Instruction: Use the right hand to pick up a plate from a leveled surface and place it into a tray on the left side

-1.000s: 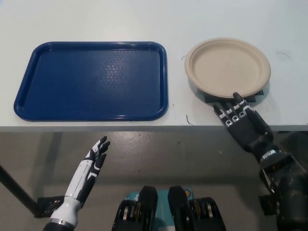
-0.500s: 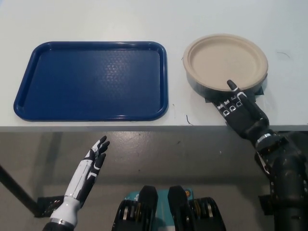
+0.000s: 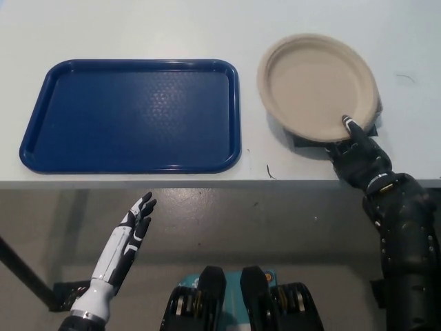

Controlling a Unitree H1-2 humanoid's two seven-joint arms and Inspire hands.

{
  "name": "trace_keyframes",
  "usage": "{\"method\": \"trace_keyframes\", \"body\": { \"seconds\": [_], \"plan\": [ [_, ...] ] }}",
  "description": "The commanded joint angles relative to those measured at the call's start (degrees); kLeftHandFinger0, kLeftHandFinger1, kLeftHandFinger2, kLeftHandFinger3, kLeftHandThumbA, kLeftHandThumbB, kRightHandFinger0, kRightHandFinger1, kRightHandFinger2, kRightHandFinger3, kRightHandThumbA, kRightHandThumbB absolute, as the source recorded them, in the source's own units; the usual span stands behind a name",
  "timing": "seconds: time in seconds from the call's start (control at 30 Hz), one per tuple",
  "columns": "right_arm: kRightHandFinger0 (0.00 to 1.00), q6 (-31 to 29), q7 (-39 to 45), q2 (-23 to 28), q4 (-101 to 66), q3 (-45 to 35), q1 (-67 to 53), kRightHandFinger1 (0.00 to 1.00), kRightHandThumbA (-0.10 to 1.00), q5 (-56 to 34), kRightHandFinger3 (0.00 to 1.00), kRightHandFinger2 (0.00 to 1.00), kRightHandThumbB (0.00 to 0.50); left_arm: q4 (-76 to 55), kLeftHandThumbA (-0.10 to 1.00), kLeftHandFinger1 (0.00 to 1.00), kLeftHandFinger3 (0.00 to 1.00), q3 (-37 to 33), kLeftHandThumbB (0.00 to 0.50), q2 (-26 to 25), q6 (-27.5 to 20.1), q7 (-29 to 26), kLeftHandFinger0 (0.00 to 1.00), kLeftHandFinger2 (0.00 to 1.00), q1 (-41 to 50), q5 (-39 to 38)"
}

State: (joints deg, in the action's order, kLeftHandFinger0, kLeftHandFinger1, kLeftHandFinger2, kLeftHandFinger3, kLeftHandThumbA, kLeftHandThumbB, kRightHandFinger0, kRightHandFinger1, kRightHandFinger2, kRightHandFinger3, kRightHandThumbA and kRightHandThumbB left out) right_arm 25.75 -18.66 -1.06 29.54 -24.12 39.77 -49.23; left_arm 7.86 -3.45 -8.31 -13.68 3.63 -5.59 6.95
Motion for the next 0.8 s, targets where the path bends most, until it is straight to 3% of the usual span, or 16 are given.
{"method": "trace_keyframes", "body": {
  "seconds": [0.0,0.2,0.23,0.27,0.33,0.43,0.47,0.5,0.53,0.57,0.6,0.63,0.7,0.77],
  "plan": [
    [0.0,0.1,-2.4,-0.2,-1.0,-0.6,1.8,0.19,-0.05,2.5,0.6,0.55,0.0,-1.0,1.0,1.0,1.0,0.1,0.076,-0.9,-2.2,0.9,1.0,1.0,-1.3,-1.0],
    [0.0,0.2,-1.3,-0.1,-2.2,0.1,1.0,0.19,-0.09,4.0,0.67,0.56,0.0,-1.3,1.0,1.0,1.0,0.1,0.067,-0.7,-1.7,0.9,1.0,1.0,-1.5,-0.6],
    [0.0,0.6,-1.3,-0.3,-3.7,0.4,0.6,0.19,-0.1,4.2,0.73,0.56,0.003,-1.3,1.0,1.0,1.0,0.1,0.065,-0.6,-1.8,0.9,1.0,1.0,-1.5,-0.6],
    [0.0,0.7,-1.3,-0.4,-4.2,0.4,0.4,0.11,-0.1,4.3,0.82,0.49,0.053,-1.3,1.0,1.0,1.0,0.2,0.064,-0.6,-1.9,0.8,1.0,1.0,-1.5,-0.6],
    [0.0,1.2,-1.7,-0.8,-8.5,1.3,-0.8,0.11,-0.1,3.7,1.0,0.57,0.012,-1.1,1.0,1.0,1.0,0.2,0.059,-0.6,-2.3,0.9,1.0,1.0,-1.5,-0.9],
    [0.0,1.2,-2.3,-0.5,-15.4,4.4,-2.9,0.1,-0.1,3.8,0.93,0.64,0.028,-1.0,1.0,1.0,1.0,0.3,0.06,-0.5,-2.2,0.9,1.0,1.0,-1.5,-1.1],
    [0.0,1.2,-3.6,-0.1,-18.6,6.3,-3.5,0.1,-0.1,2.6,1.0,0.65,0.032,-0.9,1.0,1.0,1.0,0.5,0.06,-0.7,-2.1,1.0,1.0,1.0,-1.9,-1.2],
    [0.0,1.2,-4.2,0.3,-21.1,7.7,-4.1,0.09,-0.1,1.9,1.0,0.65,0.039,-0.8,1.0,1.0,1.0,0.5,0.06,-0.7,-2.2,0.9,1.0,1.0,-1.9,-1.1],
    [0.0,1.2,-5.3,0.9,-24.0,9.5,-4.8,0.09,-0.1,1.2,0.64,0.64,0.059,-0.8,1.0,1.0,1.0,0.6,0.059,-0.7,-2.2,0.9,1.0,1.0,-2.0,-1.1],
    [0.0,1.2,-6.7,1.7,-26.4,11.4,-5.3,0.1,-0.1,0.1,0.61,0.63,0.065,-0.7,1.0,1.0,1.0,0.6,0.057,-0.7,-2.4,0.9,1.0,1.0,-2.0,-1.1],
    [0.0,1.2,-8.5,2.4,-28.6,13.1,-5.8,0.11,-0.1,-1.5,0.69,0.63,0.068,-0.7,1.0,1.0,1.0,0.6,0.055,-0.8,-2.4,0.9,1.0,1.0,-1.9,-1.0],
    [0.0,1.2,-10.3,3.0,-31.0,14.8,-6.2,0.12,-0.1,-3.0,0.71,0.61,0.068,-0.7,1.0,1.0,1.0,0.6,0.049,-0.8,-2.5,0.9,1.0,1.0,-1.8,-0.9],
    [0.0,1.2,-12.3,4.1,-34.8,17.6,-7.1,0.14,-0.1,-5.5,1.0,0.6,0.062,-0.7,1.0,1.0,1.0,0.5,0.049,-0.7,-2.4,1.0,1.0,1.0,-1.7,-1.2],
    [0.0,1.2,-14.1,4.8,-37.8,19.8,-7.6,0.15,-0.1,-7.4,1.0,0.59,0.053,-0.8,1.0,1.0,1.0,0.5,0.055,-0.7,-2.1,1.3,1.0,1.0,-1.7,-1.6]
  ]
}}
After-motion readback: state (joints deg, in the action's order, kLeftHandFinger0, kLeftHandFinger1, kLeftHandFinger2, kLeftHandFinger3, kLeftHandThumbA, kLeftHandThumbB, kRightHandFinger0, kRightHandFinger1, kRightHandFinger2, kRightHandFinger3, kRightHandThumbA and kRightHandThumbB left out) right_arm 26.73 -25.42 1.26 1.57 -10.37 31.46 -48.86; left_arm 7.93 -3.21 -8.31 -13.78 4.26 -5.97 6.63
